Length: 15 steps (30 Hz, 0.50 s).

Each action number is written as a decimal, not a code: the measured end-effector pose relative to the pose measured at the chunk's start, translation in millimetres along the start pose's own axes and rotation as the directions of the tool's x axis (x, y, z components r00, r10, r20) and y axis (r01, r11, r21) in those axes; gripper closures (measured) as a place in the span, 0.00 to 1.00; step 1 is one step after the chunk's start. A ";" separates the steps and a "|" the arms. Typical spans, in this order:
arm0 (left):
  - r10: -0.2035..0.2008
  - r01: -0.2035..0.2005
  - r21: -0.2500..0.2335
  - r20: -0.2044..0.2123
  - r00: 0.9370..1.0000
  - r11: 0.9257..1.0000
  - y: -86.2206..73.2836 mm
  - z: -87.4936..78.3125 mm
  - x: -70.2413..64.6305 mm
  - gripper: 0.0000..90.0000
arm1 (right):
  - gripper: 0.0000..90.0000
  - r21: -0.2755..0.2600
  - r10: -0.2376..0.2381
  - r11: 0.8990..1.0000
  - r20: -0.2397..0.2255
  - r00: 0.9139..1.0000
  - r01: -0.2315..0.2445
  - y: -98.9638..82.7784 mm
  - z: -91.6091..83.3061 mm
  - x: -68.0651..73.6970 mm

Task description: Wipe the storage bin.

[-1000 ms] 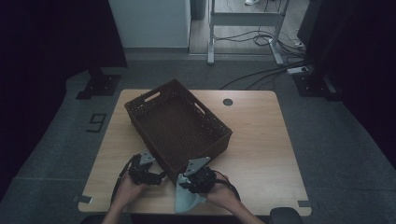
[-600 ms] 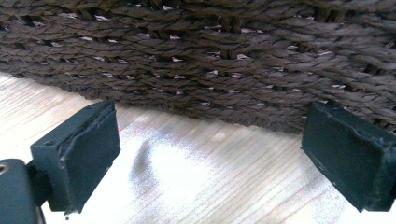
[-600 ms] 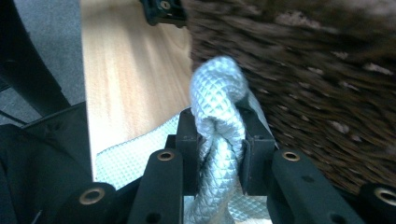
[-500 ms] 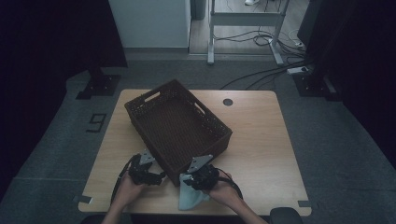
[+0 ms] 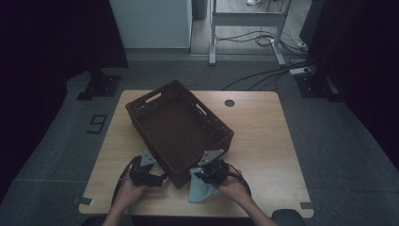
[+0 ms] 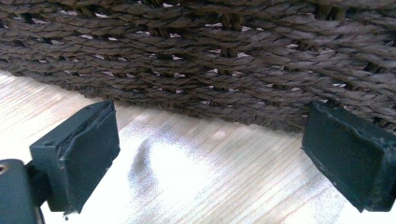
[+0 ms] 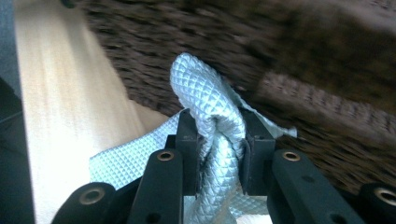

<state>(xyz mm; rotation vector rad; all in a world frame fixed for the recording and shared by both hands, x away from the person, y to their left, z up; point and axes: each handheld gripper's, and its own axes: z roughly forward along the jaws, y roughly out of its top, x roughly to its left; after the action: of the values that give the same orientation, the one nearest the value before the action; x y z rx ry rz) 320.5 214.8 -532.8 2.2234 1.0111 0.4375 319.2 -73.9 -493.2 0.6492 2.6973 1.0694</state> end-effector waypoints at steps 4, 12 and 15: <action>0.003 -0.003 0.002 0.000 1.000 1.000 -0.1 0.7 -0.9 0.04 | 0.80 0.001 0.008 1.000 0.011 1.000 -0.008 -2.2 -2.8 -5.7; 0.047 -0.047 0.029 0.007 0.999 0.998 0.1 4.9 -7.0 0.03 | 0.80 0.006 0.032 0.999 0.039 0.999 -0.033 -7.8 -8.0 -18.2; 0.039 -0.039 0.024 0.008 0.999 0.999 0.0 4.0 -6.2 0.02 | 0.80 0.010 0.045 0.999 0.055 0.997 -0.046 -9.8 -10.1 -22.9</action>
<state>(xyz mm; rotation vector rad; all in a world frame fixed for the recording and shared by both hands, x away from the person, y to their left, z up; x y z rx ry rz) 318.6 208.4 -535.9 2.2676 0.9755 0.4353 333.3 -96.8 -492.6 0.7342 2.6560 1.0324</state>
